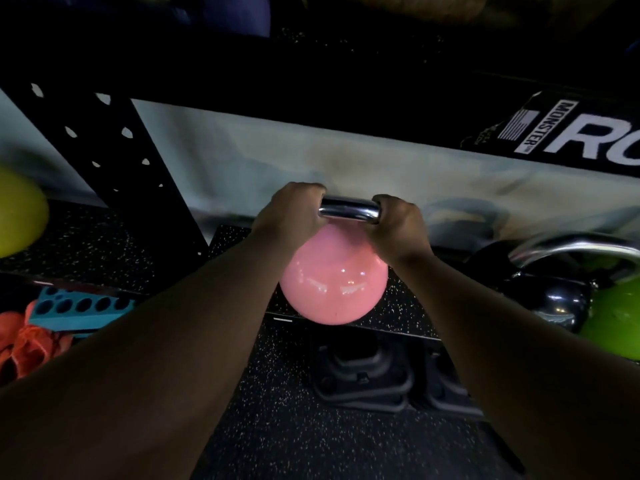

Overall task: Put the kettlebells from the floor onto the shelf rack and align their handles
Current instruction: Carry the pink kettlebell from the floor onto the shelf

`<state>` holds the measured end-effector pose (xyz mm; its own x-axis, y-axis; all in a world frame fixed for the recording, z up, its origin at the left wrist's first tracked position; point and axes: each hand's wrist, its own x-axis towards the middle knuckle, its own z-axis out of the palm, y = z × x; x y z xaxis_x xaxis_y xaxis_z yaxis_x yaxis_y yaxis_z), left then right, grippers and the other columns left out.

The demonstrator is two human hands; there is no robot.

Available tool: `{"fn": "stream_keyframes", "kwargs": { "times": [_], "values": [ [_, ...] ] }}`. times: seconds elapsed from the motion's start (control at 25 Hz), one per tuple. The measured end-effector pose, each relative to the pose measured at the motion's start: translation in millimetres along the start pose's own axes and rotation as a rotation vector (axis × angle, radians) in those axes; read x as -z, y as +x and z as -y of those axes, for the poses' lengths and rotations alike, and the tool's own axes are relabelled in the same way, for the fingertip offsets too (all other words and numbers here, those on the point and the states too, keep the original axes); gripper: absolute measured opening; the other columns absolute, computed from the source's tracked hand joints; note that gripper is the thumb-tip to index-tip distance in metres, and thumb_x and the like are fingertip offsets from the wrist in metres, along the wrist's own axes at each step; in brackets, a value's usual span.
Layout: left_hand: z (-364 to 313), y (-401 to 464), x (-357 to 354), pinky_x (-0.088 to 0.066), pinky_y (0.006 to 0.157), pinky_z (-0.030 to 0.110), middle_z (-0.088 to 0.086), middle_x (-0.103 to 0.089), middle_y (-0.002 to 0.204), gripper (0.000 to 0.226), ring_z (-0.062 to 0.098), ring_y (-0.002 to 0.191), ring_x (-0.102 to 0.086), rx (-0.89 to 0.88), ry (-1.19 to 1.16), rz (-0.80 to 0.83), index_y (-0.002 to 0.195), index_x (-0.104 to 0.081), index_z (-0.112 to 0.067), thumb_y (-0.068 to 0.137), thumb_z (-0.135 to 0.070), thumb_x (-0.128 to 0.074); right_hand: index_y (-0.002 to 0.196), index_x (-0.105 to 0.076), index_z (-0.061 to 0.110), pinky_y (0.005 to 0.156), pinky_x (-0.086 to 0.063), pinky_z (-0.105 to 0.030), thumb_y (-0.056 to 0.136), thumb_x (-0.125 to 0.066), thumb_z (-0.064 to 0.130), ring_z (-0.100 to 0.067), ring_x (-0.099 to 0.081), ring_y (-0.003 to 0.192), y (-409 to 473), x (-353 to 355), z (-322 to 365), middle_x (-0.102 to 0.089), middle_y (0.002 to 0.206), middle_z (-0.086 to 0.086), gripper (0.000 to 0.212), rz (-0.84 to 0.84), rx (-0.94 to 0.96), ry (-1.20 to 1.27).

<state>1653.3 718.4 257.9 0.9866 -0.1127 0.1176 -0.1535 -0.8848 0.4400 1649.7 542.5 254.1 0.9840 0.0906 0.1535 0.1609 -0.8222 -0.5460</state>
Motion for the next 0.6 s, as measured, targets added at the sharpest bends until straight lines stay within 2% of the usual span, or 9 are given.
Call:
{"fn": "stream_keyframes", "kwargs": {
  "times": [0.12,0.24,0.32,0.36,0.44,0.52,0.6],
  "values": [
    [-2,-2,4,-0.044,0.062,0.033,0.003,-0.057,0.074,0.016,0.027,0.071,-0.058,0.013,0.010,0.010,0.080,-0.052,-0.022,0.082,-0.014,-0.066,0.087,-0.067,0.012,0.058,-0.056,-0.041,0.082,-0.059,0.006,-0.030,-0.064,0.063,2,-2,-3,-0.066,0.070,-0.010,0.011,0.003,0.007,0.023],
    [-6,-5,8,-0.045,0.062,0.035,0.005,-0.058,0.079,0.012,0.029,0.078,-0.061,0.040,0.049,0.001,0.089,-0.057,-0.017,0.083,-0.014,-0.067,0.094,-0.064,0.013,0.063,-0.058,-0.048,0.083,-0.062,0.006,-0.029,-0.065,0.069,3,-1,-5,-0.067,0.077,-0.011,0.013,0.074,0.014,0.032],
    [-9,-9,10,-0.050,0.071,0.040,0.009,-0.060,0.093,0.031,0.030,0.090,-0.060,0.060,0.030,0.007,0.107,-0.052,-0.013,0.082,-0.015,-0.070,0.110,-0.055,0.019,0.078,-0.055,-0.045,0.078,-0.065,0.013,-0.032,-0.061,0.094,4,5,-6,-0.062,0.101,-0.012,0.034,0.118,0.021,-0.064],
    [-8,-14,11,-0.050,0.079,0.042,0.010,-0.059,0.104,0.047,0.029,0.098,-0.058,0.077,-0.002,0.006,0.121,-0.048,-0.014,0.080,-0.017,-0.072,0.121,-0.049,0.023,0.088,-0.048,-0.044,0.073,-0.069,0.019,-0.034,-0.051,0.110,4,9,-5,-0.055,0.115,-0.012,0.052,0.118,0.058,-0.168],
    [3,-40,16,-0.041,0.093,0.041,0.010,-0.055,0.123,0.074,0.028,0.115,-0.051,0.149,-0.052,-0.041,0.140,-0.036,-0.018,0.077,-0.020,-0.075,0.136,-0.037,0.030,0.100,-0.033,-0.046,0.063,-0.070,0.032,-0.035,-0.034,0.128,1,15,11,-0.042,0.133,-0.009,0.080,0.093,0.245,-0.287],
    [23,-79,27,-0.035,0.105,0.045,0.009,-0.050,0.135,0.080,0.028,0.126,-0.046,0.262,-0.029,-0.071,0.144,-0.031,-0.020,0.077,-0.025,-0.074,0.139,-0.036,0.031,0.110,-0.028,-0.054,0.061,-0.061,0.041,-0.034,-0.033,0.133,-9,12,45,-0.043,0.137,-0.008,0.082,0.108,0.441,-0.255],
    [50,-129,40,-0.033,0.107,0.046,0.006,-0.049,0.138,0.071,0.027,0.127,-0.044,0.366,0.060,-0.056,0.140,-0.037,-0.021,0.077,-0.025,-0.068,0.137,-0.042,0.027,0.111,-0.028,-0.055,0.064,-0.056,0.041,-0.034,-0.035,0.131,-24,-6,84,-0.048,0.133,-0.009,0.076,0.196,0.609,-0.249]
  ]
}}
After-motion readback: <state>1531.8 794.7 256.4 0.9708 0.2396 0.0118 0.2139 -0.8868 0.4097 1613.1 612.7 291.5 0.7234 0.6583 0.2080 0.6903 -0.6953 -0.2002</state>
